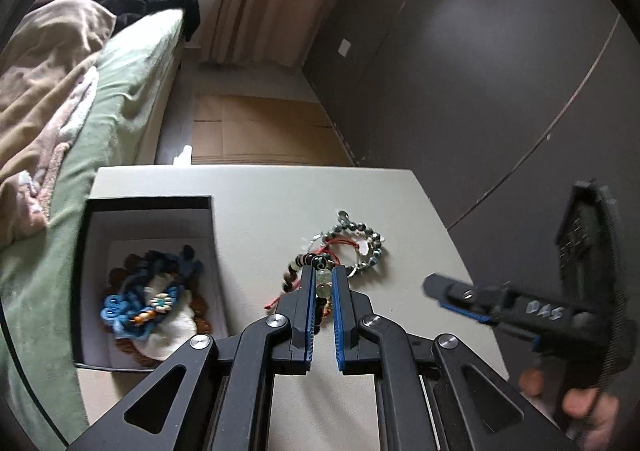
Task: Organize jewelry
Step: 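Lift the bead bracelets with the left gripper toward the black box, then open the left gripper over the box while the right grasps the red string bracelet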
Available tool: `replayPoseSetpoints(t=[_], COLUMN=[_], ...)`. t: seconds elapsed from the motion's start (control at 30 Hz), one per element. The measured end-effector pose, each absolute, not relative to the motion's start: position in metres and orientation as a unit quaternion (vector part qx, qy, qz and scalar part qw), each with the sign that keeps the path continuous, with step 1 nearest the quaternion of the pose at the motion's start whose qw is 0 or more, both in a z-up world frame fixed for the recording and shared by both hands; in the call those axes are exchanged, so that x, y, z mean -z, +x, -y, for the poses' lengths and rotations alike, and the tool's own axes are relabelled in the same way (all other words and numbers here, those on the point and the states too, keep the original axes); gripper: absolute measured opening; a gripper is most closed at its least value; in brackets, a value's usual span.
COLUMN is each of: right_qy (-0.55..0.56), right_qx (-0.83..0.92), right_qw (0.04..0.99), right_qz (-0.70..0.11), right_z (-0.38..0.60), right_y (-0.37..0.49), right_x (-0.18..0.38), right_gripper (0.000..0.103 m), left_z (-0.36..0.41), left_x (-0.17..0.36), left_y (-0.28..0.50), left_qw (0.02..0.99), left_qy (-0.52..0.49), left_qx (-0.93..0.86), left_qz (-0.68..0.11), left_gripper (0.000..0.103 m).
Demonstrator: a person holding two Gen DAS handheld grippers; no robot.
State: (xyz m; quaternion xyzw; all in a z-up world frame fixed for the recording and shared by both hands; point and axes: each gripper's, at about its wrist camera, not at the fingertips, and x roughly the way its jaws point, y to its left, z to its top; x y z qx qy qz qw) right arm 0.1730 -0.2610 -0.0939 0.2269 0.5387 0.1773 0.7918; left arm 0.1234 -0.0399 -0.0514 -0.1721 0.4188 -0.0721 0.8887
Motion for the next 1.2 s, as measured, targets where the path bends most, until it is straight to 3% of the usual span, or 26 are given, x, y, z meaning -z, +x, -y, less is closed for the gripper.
replayPoseSetpoints(t=[0.4, 0.83, 0.87, 0.97, 1.2], right_qy=[0.188, 0.158, 0.151, 0.141, 0.147], right_qx=[-0.198, -0.186, -0.184, -0.190, -0.197], right_qw=[0.784, 0.784, 0.788, 0.784, 0.795], right_qz=[-0.558, -0.571, -0.568, -0.574, -0.555], right_z=[0.212, 0.179, 0.177, 0.167, 0.170], right_y=[0.183, 0.202, 0.202, 0.203, 0.196], right_x=[0.114, 0.132, 0.131, 0.135, 0.122], right_gripper=[0.033, 0.031, 0.029, 0.010, 0.009], left_z=[0.000, -0.035, -0.037, -0.040, -0.049], left_x=[0.035, 0.031, 0.030, 0.028, 0.030], left_y=[0.117, 0.123, 0.123, 0.122, 0.120], left_qw=[0.893, 0.891, 0.891, 0.892, 0.889], left_qy=[-0.200, -0.217, -0.218, -0.221, -0.227], left_qx=[0.058, 0.039, 0.039, 0.037, 0.025], left_qz=[-0.398, -0.398, -0.396, -0.392, -0.398], left_gripper=[0.008, 0.008, 0.008, 0.008, 0.008])
